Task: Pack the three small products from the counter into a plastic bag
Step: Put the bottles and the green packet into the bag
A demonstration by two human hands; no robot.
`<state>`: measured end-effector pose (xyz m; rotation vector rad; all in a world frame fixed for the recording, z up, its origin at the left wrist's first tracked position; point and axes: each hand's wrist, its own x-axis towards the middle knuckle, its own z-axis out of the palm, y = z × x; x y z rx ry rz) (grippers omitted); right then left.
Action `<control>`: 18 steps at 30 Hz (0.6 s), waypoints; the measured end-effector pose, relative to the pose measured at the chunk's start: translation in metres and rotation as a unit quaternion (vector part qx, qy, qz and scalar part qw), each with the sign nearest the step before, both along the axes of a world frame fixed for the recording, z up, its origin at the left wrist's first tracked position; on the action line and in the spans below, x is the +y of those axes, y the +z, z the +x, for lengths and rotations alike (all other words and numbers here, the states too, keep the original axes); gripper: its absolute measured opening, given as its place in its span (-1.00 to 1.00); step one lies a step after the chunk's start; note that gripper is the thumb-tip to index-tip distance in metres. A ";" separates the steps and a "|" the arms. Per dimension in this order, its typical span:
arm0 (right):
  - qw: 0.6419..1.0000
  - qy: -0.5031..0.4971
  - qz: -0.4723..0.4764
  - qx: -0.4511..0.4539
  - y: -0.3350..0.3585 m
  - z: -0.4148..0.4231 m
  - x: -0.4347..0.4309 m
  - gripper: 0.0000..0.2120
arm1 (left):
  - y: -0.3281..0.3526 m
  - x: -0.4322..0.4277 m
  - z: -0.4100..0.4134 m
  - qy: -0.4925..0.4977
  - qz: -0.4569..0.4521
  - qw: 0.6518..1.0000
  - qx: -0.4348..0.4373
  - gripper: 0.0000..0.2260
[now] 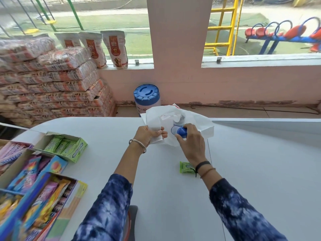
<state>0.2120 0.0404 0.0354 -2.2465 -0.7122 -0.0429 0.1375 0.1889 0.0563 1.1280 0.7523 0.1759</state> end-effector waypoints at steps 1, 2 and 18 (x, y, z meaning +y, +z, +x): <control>0.999 0.010 -0.024 0.020 -0.008 -0.001 0.009 -0.66 | 0.001 -0.002 -0.001 0.003 0.006 1.000 0.006 -0.92; 0.998 0.023 -0.045 0.038 -0.016 -0.002 0.016 -0.64 | 0.002 -0.003 -0.002 0.003 0.010 1.000 0.007 -0.92; 0.882 0.088 -0.458 0.064 -0.041 -0.017 -0.064 -0.59 | -0.007 -0.011 -0.006 0.014 0.032 0.999 0.028 -0.81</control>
